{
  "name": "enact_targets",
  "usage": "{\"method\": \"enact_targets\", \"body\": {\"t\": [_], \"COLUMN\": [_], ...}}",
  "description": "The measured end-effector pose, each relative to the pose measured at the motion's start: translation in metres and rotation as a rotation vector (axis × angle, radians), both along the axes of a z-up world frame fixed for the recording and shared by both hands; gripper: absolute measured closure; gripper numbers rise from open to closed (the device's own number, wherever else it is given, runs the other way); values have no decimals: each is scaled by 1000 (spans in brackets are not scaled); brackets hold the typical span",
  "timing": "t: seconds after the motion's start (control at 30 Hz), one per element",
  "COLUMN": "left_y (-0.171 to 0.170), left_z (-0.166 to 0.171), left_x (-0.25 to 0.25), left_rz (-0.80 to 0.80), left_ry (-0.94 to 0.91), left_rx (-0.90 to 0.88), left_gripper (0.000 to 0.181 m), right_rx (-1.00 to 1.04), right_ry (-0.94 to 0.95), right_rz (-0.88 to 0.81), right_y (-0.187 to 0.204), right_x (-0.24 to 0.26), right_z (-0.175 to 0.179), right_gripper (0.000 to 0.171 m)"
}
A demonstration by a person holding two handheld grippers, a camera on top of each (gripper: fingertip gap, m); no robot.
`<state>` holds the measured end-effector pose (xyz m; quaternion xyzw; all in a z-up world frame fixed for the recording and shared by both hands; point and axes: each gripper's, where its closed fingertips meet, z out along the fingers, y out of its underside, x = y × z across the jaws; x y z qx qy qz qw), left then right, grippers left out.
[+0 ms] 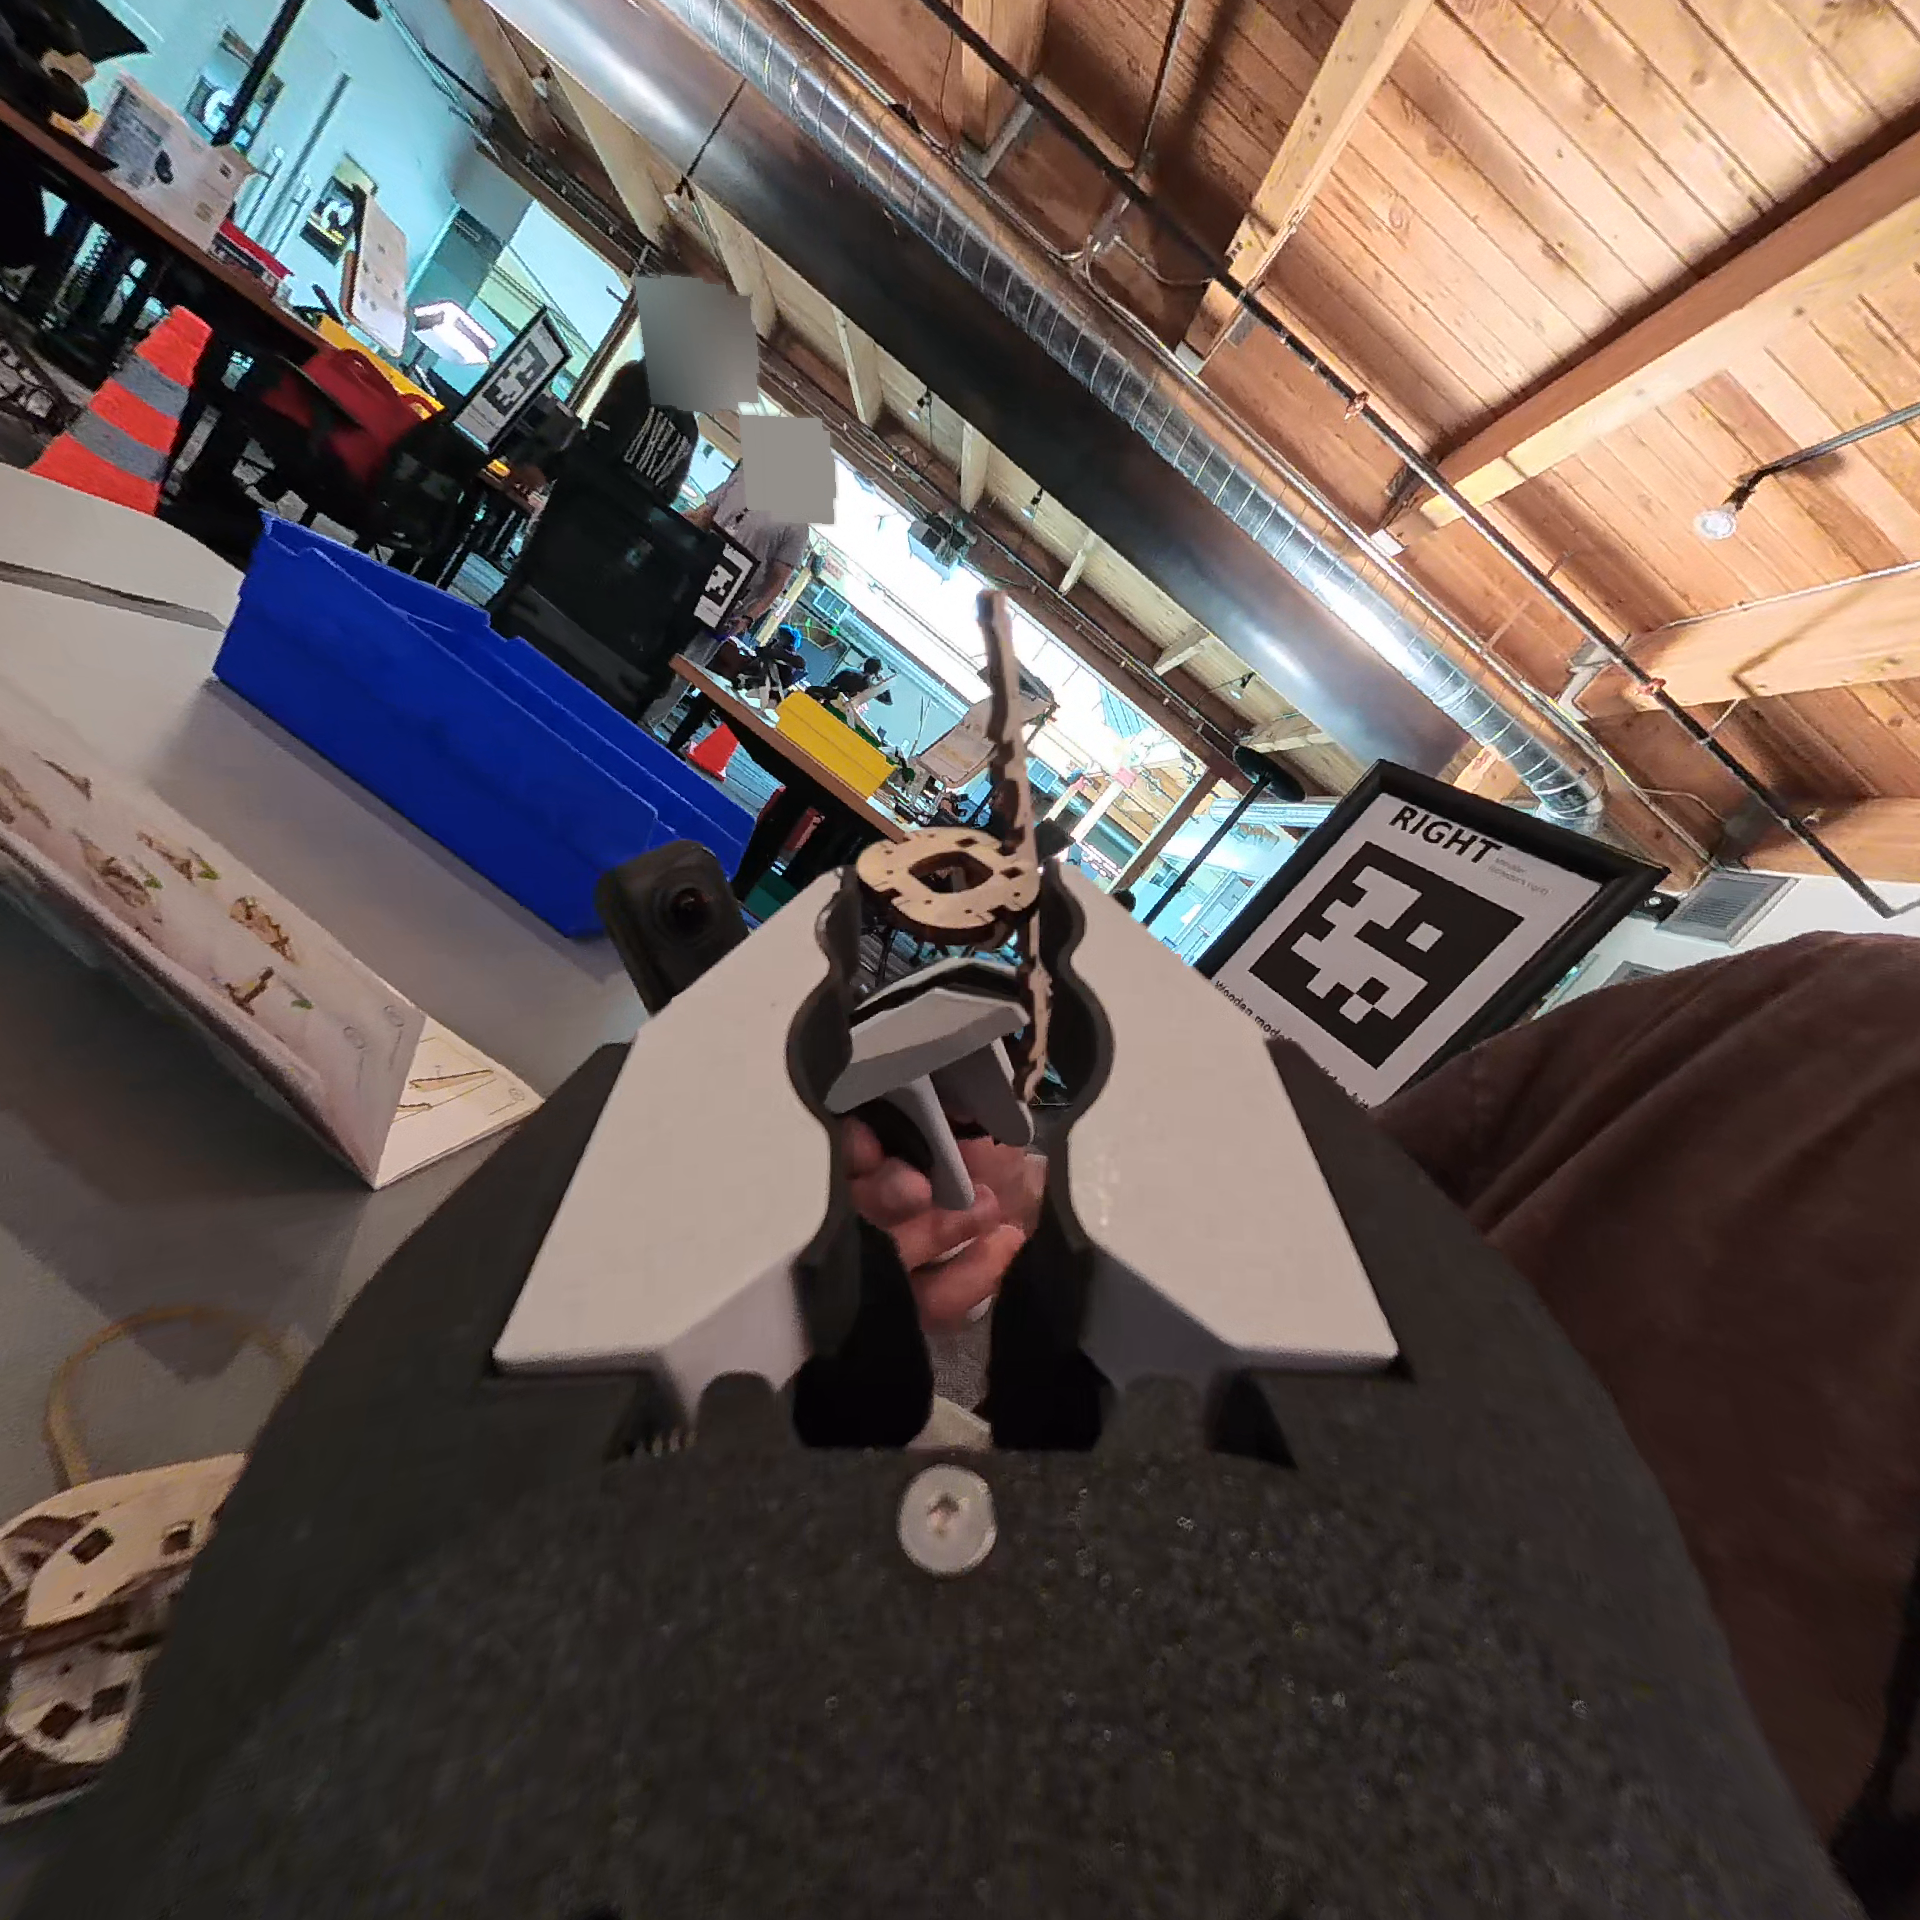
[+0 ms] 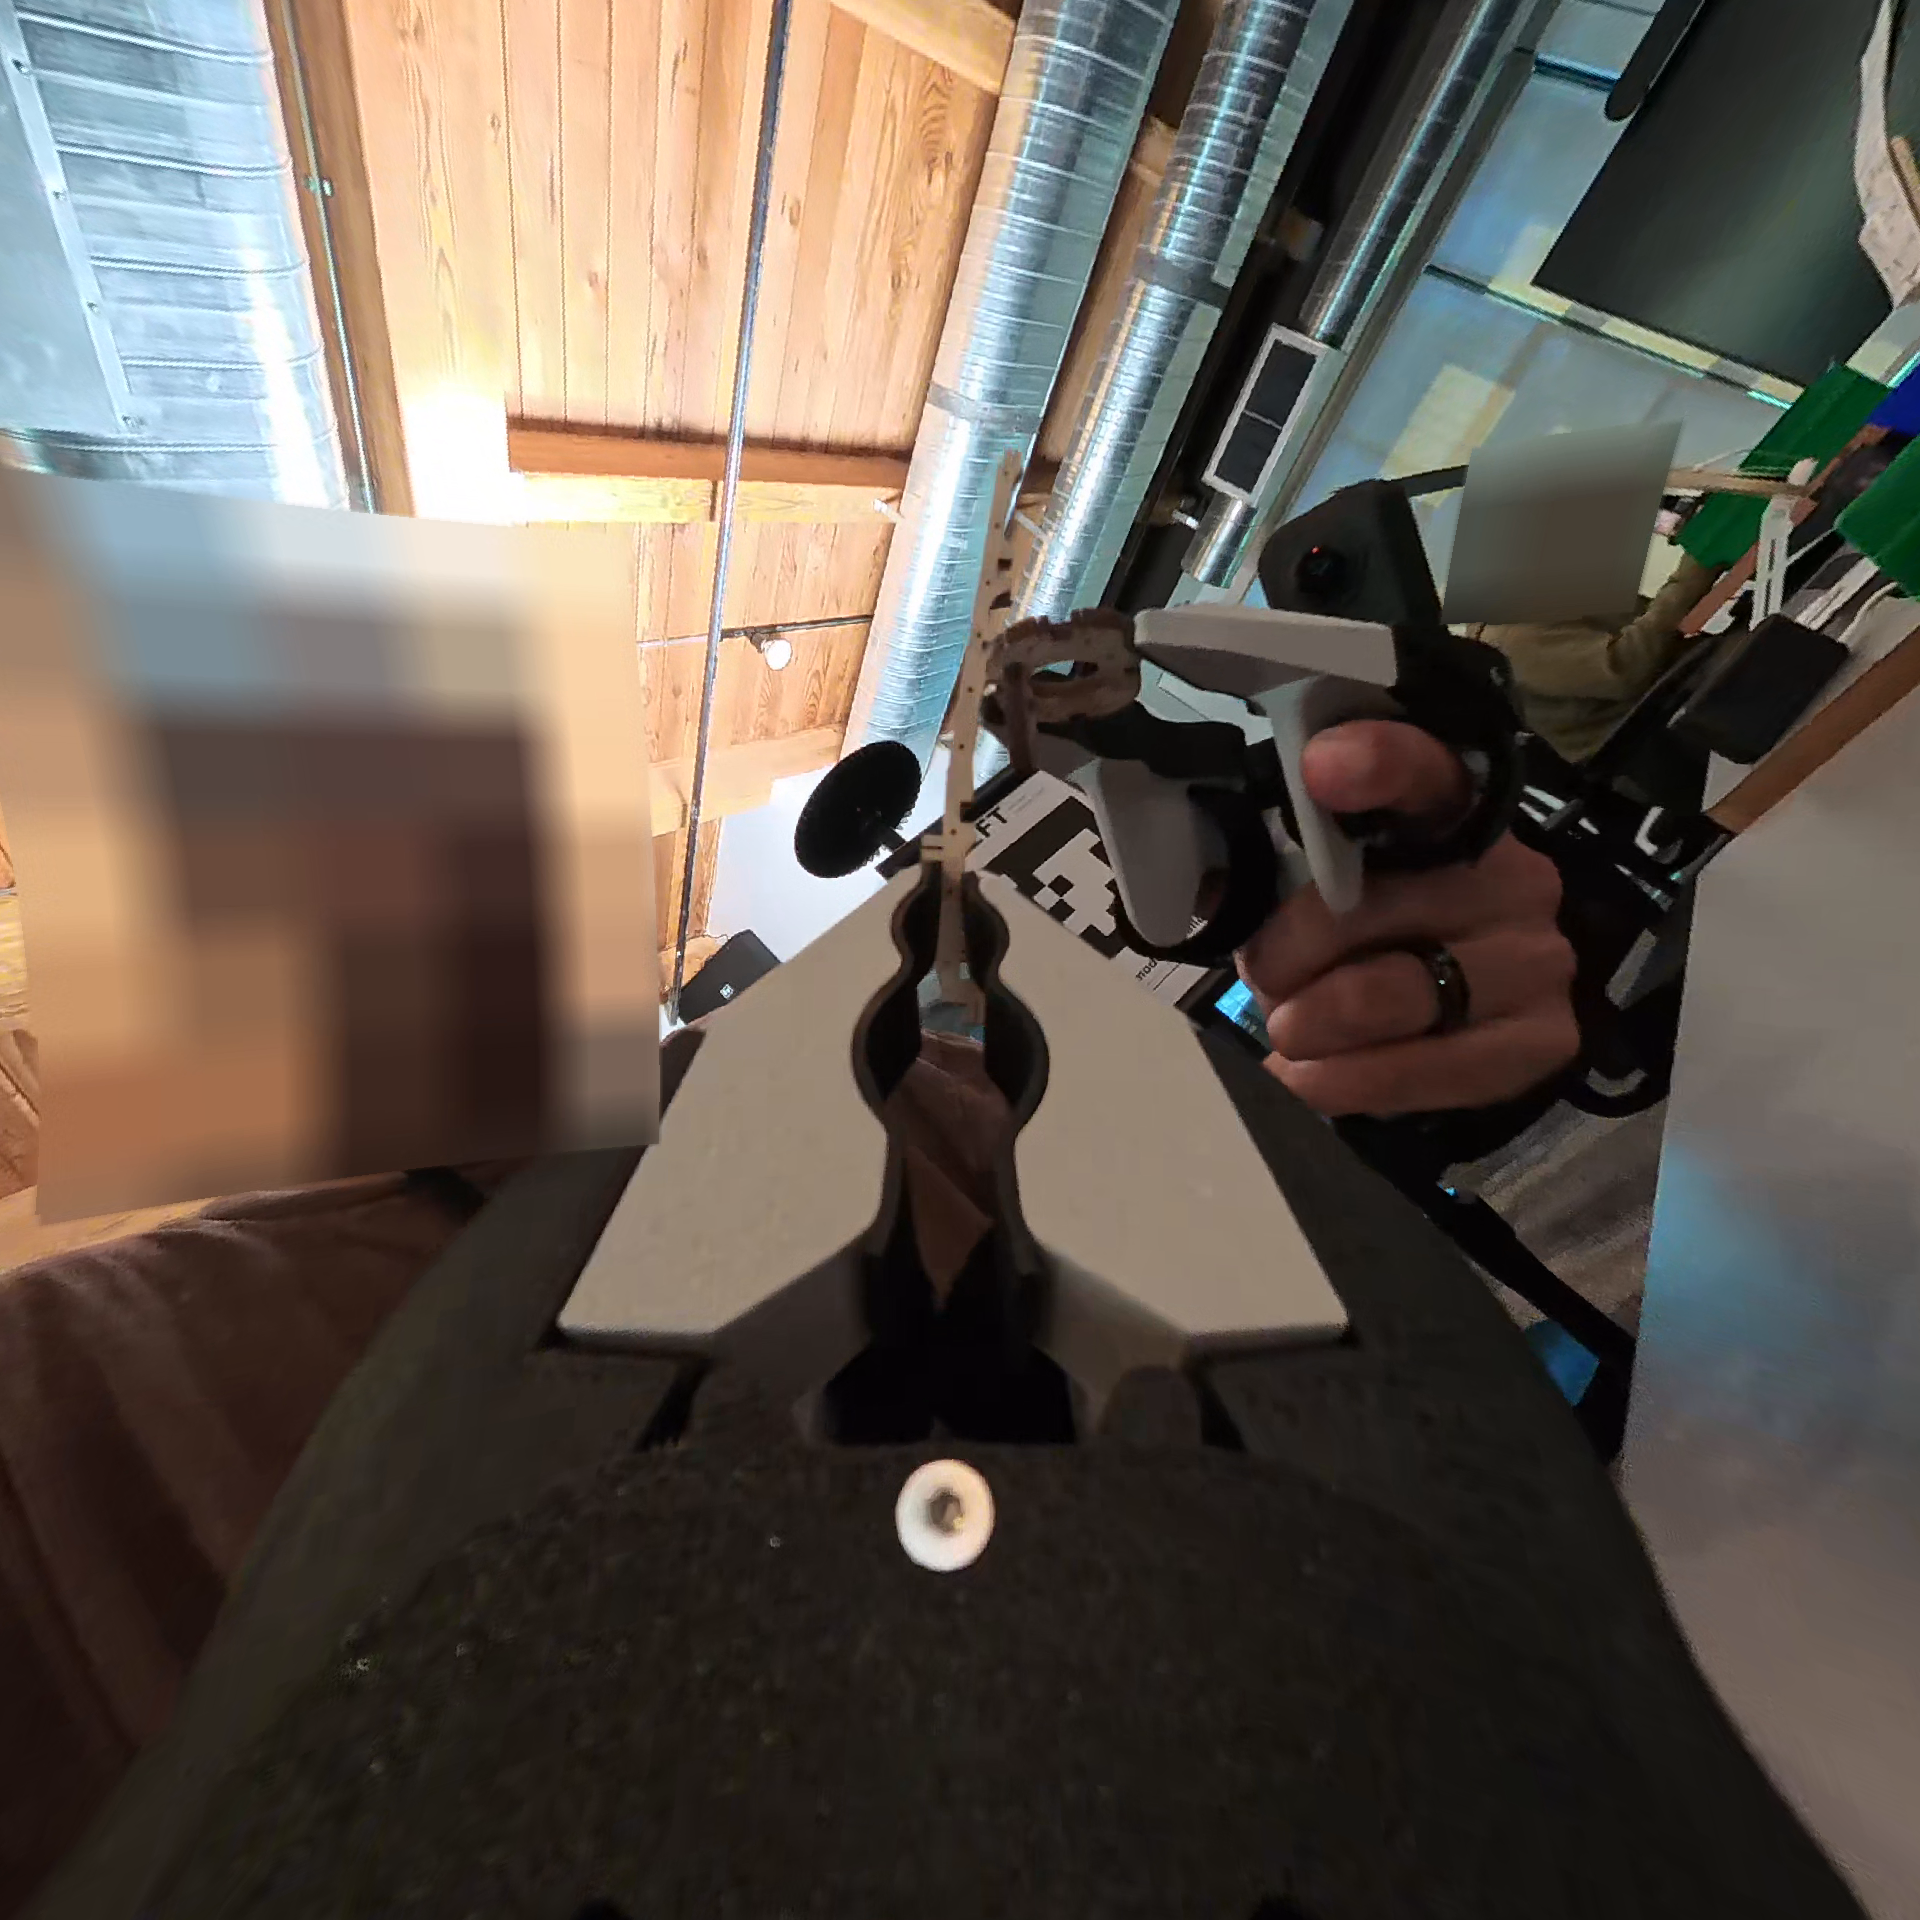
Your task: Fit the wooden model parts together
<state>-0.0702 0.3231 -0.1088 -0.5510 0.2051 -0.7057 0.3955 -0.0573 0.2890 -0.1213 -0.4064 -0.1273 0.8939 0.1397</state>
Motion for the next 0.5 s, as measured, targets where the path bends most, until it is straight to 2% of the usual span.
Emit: {"method": "enact_targets", "body": {"t": [0.5], "left_y": [12], "left_z": [-9], "left_x": [-4], "left_rz": [40], "left_ry": [-6], "left_rx": [-79], "left_gripper": [149], "right_rx": [-56], "right_ry": [-31], "right_rz": [-20], "right_y": [8], "right_x": [-4], "right_z": [-11], "right_gripper": [167]}}
